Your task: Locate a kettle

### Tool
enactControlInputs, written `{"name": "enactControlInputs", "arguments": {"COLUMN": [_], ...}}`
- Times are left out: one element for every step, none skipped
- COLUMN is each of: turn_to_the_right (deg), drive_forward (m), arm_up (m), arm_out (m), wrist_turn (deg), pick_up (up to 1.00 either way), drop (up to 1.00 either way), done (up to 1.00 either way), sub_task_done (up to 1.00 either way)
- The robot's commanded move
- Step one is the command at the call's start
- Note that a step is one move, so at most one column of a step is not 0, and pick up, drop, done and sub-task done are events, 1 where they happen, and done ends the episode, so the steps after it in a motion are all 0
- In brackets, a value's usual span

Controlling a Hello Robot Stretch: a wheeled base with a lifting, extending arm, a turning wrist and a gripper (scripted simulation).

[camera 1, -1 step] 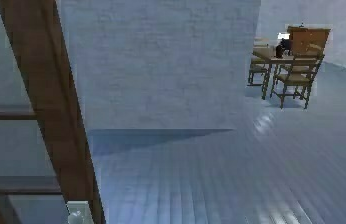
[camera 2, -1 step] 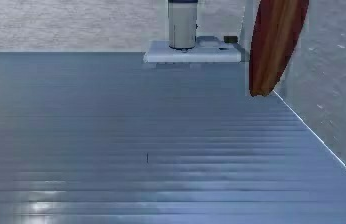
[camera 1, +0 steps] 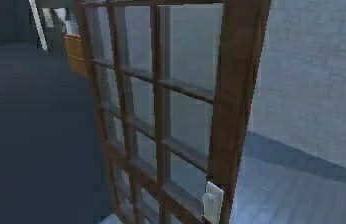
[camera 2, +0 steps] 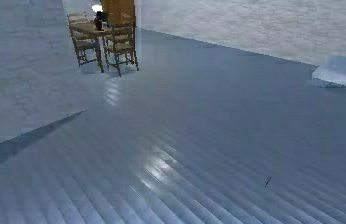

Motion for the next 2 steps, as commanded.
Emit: {"name": "enactControlInputs", "arguments": {"turn_to_the_right": [-36.0,0.0], "drive_forward": [0.0,1.0], "arm_up": [0.0,0.0], "arm_out": [0.0,0.0], "wrist_turn": [0.0,0.0], "pick_up": [0.0,0.0], "drop": [0.0,0.0], "done": [0.0,0.0], "sub_task_done": [0.0,0.0]}}
